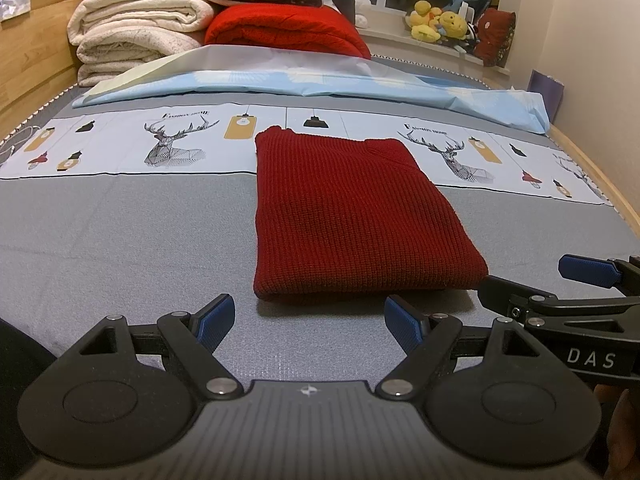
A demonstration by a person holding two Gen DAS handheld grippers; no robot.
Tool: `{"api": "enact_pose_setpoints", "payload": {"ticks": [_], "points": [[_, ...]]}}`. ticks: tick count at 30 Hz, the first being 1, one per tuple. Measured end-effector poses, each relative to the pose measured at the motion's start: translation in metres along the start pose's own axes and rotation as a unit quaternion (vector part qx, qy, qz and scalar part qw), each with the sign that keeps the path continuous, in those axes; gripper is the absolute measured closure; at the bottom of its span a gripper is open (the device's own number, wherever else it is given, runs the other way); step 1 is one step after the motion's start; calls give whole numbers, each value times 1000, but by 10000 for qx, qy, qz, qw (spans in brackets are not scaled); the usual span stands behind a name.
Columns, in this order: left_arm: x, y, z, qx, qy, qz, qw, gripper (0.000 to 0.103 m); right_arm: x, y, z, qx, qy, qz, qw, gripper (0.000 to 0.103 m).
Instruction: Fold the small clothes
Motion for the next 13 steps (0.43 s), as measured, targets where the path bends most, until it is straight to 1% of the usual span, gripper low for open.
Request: {"api": "enact_pose_setpoints", "payload": {"ticks": [13], "points": [[0,2,4,40,-12,-15,10000,17,0,-1,0,3,-1,5,10000,8]]}}
Point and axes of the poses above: each gripper's, at about its wrist camera, not at the fingertips, and x roughly against the way its jaws point, z to its right, y to its underside, the point moved 9 cm from there along -x, roughly the way its jaws point, and after that the axes turned 13 degrees about -y, right-handed, at the moved point
